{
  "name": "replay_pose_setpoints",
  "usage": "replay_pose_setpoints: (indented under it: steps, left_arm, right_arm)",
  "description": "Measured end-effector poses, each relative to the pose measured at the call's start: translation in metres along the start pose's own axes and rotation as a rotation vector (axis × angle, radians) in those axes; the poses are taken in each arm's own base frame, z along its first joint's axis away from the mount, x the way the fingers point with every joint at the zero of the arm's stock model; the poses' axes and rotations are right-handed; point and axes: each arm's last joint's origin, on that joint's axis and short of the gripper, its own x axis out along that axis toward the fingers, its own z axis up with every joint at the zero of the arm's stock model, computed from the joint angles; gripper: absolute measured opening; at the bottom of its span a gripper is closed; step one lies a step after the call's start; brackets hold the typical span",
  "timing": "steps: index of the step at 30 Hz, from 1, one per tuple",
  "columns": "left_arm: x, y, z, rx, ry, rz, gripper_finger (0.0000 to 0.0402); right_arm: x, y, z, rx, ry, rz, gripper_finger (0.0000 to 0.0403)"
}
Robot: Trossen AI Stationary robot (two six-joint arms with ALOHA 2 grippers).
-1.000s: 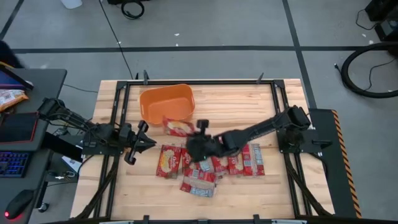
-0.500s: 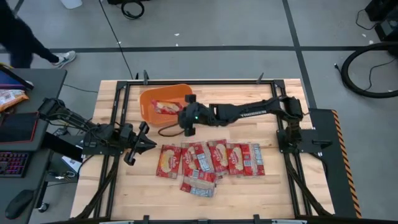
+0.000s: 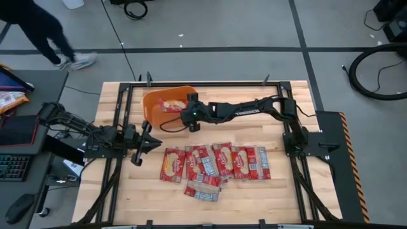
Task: Sort popcorn bags into baskets
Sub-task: Put the red popcorn bag into the orange bin
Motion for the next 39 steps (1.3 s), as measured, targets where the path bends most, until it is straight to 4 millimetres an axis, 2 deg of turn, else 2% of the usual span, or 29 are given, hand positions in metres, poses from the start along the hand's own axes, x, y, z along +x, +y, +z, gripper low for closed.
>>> replay_pose_setpoints:
  steps: [3,9,14,19,29,35,39]
  left_arm:
    - [0.000,0.003,0.000,0.007,-0.004,0.071,0.0044]
    - [0.000,0.007,-0.003,0.018,0.022,0.191,0.0044]
    - [0.000,0.009,-0.004,0.017,0.025,0.253,0.0044]
    - [0.000,0.009,-0.004,0.032,0.029,0.247,0.0044]
    - [-0.001,0.010,-0.005,0.064,0.042,0.260,0.0044]
    - [-0.001,0.012,-0.005,0.089,0.048,0.356,0.0044]
    - [-0.002,0.014,-0.006,0.146,0.060,0.432,0.0043]
  right_arm:
    - [0.003,0.003,0.000,-0.015,-0.012,0.012,0.0043]
    - [0.004,0.004,-0.001,-0.014,0.012,0.001,0.0118]
    - [-0.009,0.009,0.009,-0.030,0.039,-0.066,0.0158]
    - [-0.027,0.014,0.023,-0.024,0.014,-0.080,0.0165]
    - [-0.048,0.023,0.025,-0.006,0.100,-0.056,0.0165]
    - [-0.085,0.004,0.038,0.092,0.053,-0.109,0.0163]
    - [-0.108,0.003,0.038,0.204,0.054,-0.020,0.0163]
